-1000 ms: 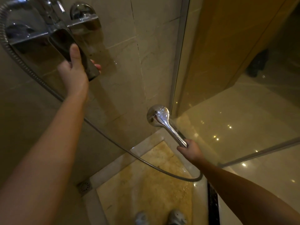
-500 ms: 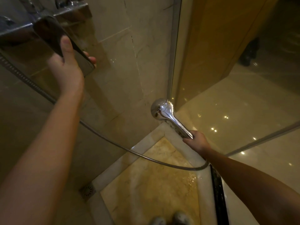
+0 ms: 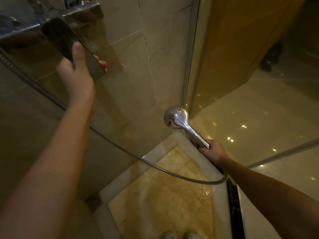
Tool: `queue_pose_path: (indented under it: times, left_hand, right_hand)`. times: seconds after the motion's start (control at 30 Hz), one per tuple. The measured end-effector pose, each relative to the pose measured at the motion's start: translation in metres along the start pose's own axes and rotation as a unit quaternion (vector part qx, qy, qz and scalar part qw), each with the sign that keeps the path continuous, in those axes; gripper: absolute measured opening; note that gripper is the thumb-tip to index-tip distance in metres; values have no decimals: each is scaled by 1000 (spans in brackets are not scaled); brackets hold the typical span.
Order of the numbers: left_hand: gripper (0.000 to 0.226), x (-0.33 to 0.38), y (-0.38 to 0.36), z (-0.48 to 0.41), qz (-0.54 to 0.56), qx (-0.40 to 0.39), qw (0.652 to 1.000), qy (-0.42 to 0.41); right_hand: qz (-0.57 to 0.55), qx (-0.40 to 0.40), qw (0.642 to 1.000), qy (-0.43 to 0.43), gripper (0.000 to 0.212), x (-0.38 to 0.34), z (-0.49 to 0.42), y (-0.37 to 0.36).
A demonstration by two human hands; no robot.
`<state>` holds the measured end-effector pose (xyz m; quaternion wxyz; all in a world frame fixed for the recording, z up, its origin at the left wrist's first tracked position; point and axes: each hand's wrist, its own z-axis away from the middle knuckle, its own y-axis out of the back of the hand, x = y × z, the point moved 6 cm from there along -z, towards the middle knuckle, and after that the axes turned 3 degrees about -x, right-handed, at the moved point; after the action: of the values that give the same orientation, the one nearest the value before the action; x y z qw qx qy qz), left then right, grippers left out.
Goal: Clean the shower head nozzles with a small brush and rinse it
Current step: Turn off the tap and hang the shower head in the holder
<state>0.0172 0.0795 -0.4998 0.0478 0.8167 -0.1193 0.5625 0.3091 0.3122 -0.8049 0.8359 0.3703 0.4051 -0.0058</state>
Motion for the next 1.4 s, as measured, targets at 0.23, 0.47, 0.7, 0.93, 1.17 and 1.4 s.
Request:
queue_pose_path:
  times: [0.23,0.47,0.7,0.93,1.17,1.4]
  left_hand:
    - [14,-3,2,6,-13,23,1000,-4]
    - [11,-2,1,10,-19,39,999,-7]
    - [13,5,-1,15,-21,40,999,-3]
    - [9,8,-4,21,-10,26,999,23]
    - [6,-3,2,17,-34,1,999,30]
    - [12,-12,8,7,-92,-15,995,24]
  right_hand:
    - [4,8,1000,2,14,-6,-4,-5]
    - [1,18,1000,22,13,-21,-6,-7]
    - [5,5,1000,30,9,-25,-2,-6]
    - [10,9,999,33,11,-24,-5,-5]
    - [10,3,1000,28,15,-22,-9,-6]
    - [0,0,1000,26,17,-18,-7,-4]
